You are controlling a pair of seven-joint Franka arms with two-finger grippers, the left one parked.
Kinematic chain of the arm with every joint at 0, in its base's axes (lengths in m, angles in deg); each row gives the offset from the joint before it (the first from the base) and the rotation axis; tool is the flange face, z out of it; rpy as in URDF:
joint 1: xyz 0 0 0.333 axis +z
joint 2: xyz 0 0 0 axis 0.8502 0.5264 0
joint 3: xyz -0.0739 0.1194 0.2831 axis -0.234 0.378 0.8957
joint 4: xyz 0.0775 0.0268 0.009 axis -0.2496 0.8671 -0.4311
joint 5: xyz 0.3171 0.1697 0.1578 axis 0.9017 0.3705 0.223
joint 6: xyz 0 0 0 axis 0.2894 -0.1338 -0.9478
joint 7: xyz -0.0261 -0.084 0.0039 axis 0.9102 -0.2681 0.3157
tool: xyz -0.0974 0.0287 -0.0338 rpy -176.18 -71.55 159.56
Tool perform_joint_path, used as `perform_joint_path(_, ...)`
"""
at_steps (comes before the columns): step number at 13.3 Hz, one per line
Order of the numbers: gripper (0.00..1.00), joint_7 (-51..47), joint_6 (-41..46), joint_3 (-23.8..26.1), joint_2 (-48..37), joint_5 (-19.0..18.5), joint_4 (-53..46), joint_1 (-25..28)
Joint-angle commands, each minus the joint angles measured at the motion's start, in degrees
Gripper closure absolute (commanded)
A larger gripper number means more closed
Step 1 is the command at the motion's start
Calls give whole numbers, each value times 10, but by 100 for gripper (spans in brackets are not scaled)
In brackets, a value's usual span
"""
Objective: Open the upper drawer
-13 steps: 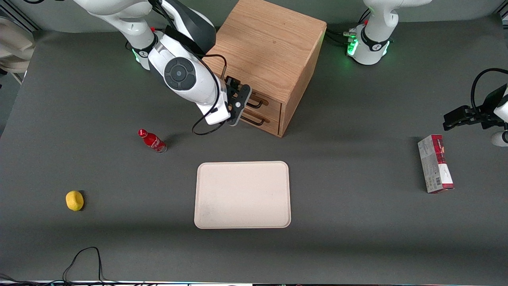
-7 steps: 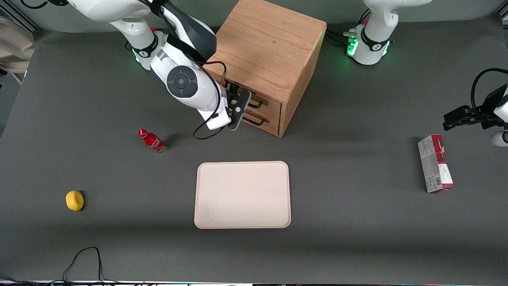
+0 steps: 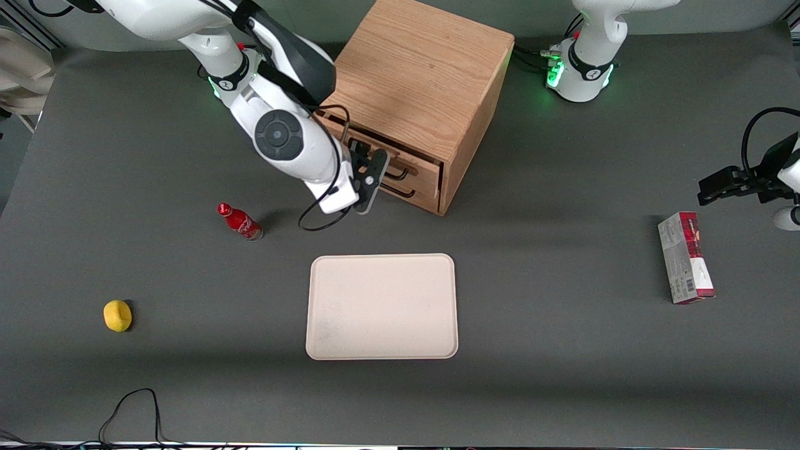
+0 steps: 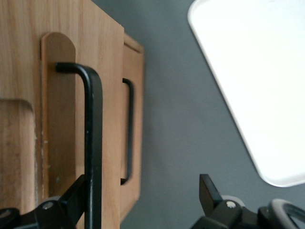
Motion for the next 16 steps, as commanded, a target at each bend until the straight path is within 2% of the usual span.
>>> perform_joint_path(1, 0, 46, -1, -26, 30, -11, -39, -2)
perform_joint_path(4, 0, 56, 6, -44, 56, -29, -81, -3)
perform_joint_path(12, 0, 53, 40, -104, 82, -35, -167, -3)
perform_joint_path(14, 0, 53, 40, -109, 82, -71, -194, -2)
perform_joint_path(16, 0, 54, 39, -109, 82, -82, -225, -2)
